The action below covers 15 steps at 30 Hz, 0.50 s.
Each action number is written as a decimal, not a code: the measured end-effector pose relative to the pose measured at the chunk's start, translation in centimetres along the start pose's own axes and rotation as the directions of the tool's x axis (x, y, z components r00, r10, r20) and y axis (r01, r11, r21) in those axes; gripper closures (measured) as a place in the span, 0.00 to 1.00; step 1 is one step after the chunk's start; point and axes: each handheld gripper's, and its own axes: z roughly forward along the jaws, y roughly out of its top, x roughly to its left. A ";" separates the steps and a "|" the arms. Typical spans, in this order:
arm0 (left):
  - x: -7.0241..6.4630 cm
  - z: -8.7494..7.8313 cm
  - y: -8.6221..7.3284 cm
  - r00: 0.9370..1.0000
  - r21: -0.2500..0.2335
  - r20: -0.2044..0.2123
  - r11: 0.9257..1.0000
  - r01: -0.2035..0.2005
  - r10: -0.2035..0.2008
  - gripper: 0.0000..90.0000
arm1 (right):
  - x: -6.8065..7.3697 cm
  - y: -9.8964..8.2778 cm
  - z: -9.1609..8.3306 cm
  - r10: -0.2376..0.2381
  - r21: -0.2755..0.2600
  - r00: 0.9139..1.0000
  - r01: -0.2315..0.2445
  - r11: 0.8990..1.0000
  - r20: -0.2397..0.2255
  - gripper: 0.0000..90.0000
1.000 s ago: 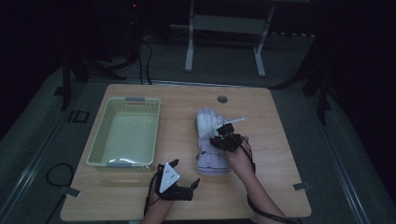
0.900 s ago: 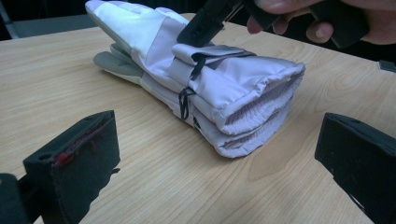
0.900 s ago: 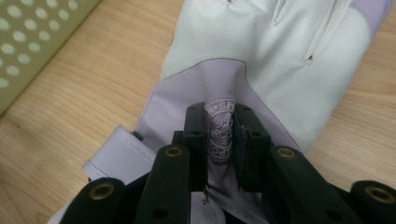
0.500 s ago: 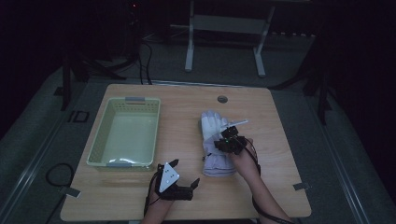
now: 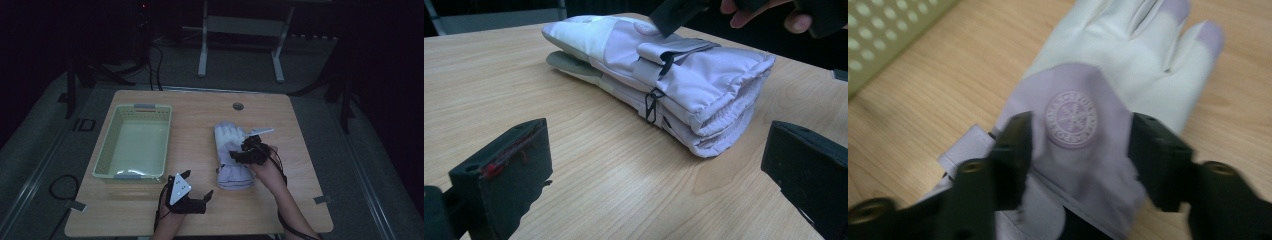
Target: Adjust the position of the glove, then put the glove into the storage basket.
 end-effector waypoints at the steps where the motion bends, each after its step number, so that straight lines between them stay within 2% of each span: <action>1: 0.0 0.0 0.0 1.000 -0.006 -0.004 1.000 0.004 -0.004 0.00 | -0.1 -0.1 -0.3 0.002 0.005 1.000 -0.002 1.000 -0.017 0.30; 5: 0.1 0.0 0.0 1.000 -0.005 0.004 1.000 0.008 -0.008 0.00 | -0.7 -0.6 -1.3 -0.007 -0.025 0.998 0.006 1.000 -0.064 0.22; 7: 0.1 0.2 0.1 1.000 0.014 0.008 1.000 -0.001 0.001 0.00 | -0.9 -0.9 -1.8 -0.009 -0.017 0.998 0.008 1.000 -0.063 0.21; 9: 0.0 0.4 0.4 1.000 0.046 0.006 0.999 -0.013 0.013 0.00 | -1.1 -1.3 -2.4 -0.041 -0.014 0.998 0.040 0.999 -0.052 0.17; 10: 0.0 0.4 0.4 1.000 0.046 0.006 0.999 -0.013 0.013 0.00 | -1.1 -1.3 -2.4 -0.041 -0.014 0.998 0.040 0.999 -0.052 0.17; 11: -0.2 0.5 0.8 1.000 0.073 0.003 0.997 0.002 -0.002 0.00 | -1.2 -1.5 -2.8 -0.042 -0.024 0.998 0.041 0.999 -0.057 0.16; 12: -0.3 0.5 1.0 1.000 0.090 0.002 0.996 0.003 -0.003 0.00 | -1.5 -1.9 -3.6 -0.051 -0.073 0.995 0.045 0.996 -0.080 0.16; 15: -0.4 0.4 1.7 1.000 0.110 0.002 0.994 -0.001 0.001 0.00 | -1.9 -2.4 -4.6 -0.113 -0.144 0.993 0.106 0.984 -0.040 0.16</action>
